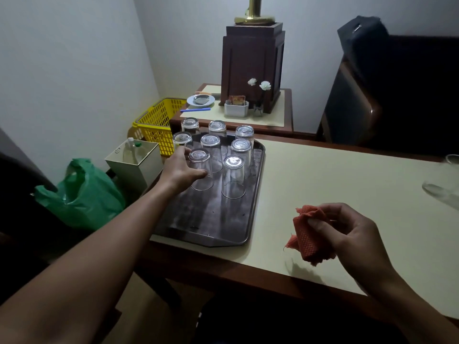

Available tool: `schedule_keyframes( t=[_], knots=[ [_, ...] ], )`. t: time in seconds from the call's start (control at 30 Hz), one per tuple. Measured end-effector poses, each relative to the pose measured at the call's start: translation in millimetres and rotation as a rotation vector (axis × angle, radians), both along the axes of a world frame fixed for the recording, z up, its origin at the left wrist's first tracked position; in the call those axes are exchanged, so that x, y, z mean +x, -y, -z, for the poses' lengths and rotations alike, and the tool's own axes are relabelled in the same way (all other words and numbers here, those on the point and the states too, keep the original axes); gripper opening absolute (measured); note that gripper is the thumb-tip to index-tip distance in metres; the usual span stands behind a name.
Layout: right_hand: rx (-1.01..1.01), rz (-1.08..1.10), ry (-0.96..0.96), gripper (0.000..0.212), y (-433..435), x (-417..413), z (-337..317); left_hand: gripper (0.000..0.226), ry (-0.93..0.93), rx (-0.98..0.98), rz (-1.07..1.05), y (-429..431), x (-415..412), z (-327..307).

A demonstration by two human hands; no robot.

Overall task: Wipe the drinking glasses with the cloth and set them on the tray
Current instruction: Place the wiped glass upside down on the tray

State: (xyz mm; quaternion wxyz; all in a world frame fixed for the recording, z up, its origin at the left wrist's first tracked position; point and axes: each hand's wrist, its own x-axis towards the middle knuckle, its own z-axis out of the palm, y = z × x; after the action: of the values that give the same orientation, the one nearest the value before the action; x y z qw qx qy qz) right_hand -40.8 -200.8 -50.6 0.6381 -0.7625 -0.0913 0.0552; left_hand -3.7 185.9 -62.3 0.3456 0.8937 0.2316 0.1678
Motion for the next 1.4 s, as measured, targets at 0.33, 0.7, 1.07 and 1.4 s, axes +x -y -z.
schedule_keyframes(
  t=[0.33, 0.7, 1.07, 1.4],
  knots=[
    [0.001, 0.024, 0.018, 0.012, 19.6, 9.6, -4.9, 0.069, 0.316, 0.335, 0.019, 53.7, -33.6, -6.6],
    [-0.029, 0.233, 0.113, 0.015, 135.3, 28.7, -16.8, 0.043, 0.367, 0.227, 0.437, 245.1, 22.6, -18.0],
    [-0.089, 0.489, 0.168, 0.019, 292.1, 39.5, 2.4, 0.077, 0.006, -0.109, 0.613, 464.2, 170.3, -5.8],
    [0.031, 0.492, -0.022, 0.025, 367.5, 27.5, 22.9, 0.099, -0.063, -0.304, 0.553, 553.4, 247.1, 19.6]
  ],
)
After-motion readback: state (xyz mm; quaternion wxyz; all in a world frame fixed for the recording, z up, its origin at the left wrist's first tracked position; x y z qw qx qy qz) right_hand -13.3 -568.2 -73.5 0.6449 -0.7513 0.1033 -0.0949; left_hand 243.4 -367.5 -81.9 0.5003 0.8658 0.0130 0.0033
